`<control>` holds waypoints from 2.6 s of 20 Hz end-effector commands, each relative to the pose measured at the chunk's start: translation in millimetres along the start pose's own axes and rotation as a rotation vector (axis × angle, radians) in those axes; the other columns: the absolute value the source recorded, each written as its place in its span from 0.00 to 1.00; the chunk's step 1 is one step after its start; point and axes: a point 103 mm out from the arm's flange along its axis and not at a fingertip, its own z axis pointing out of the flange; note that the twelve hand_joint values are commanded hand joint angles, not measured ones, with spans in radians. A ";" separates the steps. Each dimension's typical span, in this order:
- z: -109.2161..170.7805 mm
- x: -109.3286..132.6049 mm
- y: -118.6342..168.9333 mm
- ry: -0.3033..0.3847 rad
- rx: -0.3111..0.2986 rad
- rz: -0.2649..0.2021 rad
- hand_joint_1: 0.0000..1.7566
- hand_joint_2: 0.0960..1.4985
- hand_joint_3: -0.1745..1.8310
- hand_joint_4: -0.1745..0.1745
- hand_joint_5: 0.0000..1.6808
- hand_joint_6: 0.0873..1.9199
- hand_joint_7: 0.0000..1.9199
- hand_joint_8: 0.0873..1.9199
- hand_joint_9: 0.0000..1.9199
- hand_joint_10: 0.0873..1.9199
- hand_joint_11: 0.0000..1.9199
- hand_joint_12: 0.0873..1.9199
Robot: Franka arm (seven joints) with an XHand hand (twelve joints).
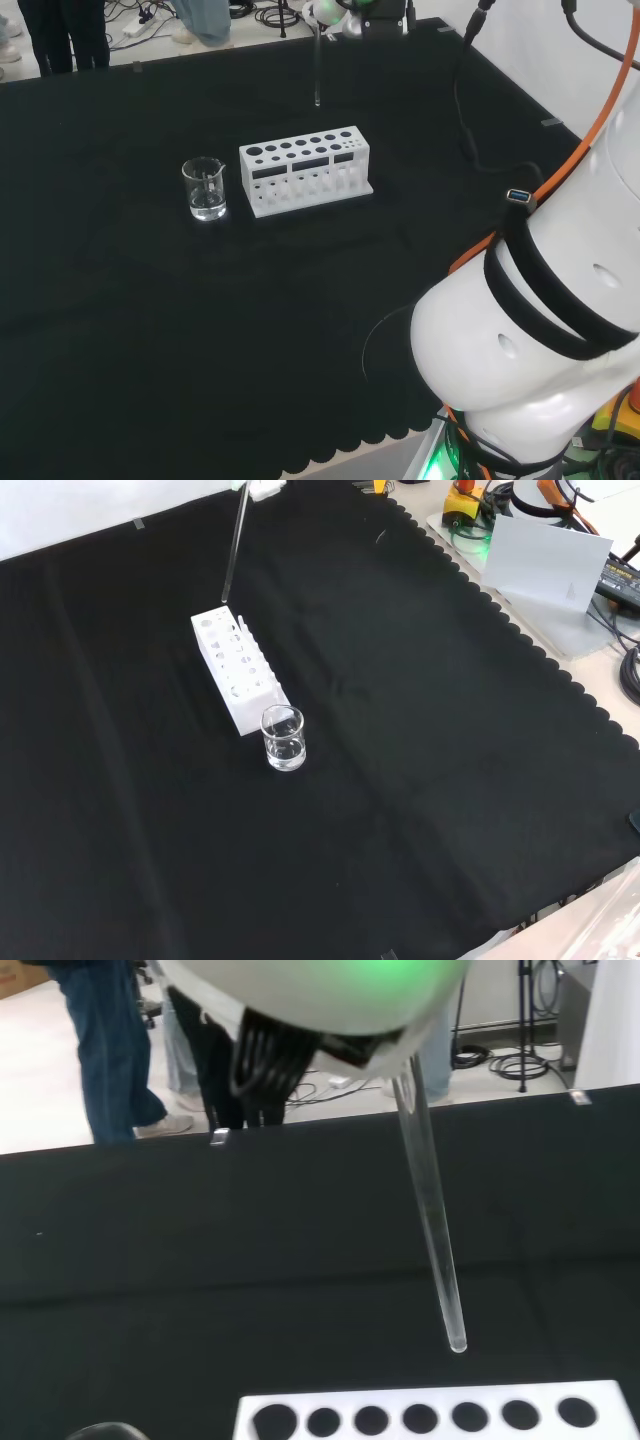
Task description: Stir in the beaker to the left of the white test tube rack with the glass rod.
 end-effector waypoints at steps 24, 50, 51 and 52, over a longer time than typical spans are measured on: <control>1.8 95.5 0.1 0.059 0.035 -0.220 0.70 0.32 0.51 0.00 0.77 0.35 0.84 0.44 0.99 0.25 0.98 0.19; 53.8 149.1 4.4 0.045 0.096 -0.371 0.70 0.32 0.51 0.00 0.77 0.35 0.85 0.44 1.00 0.24 0.98 0.20; 54.5 149.9 5.0 0.039 0.097 -0.373 0.70 0.32 0.51 0.00 0.77 0.35 0.85 0.44 1.00 0.24 0.98 0.20; 55.4 150.3 5.6 0.039 0.098 -0.372 0.70 0.32 0.51 0.00 0.77 0.35 0.85 0.44 1.00 0.24 0.98 0.20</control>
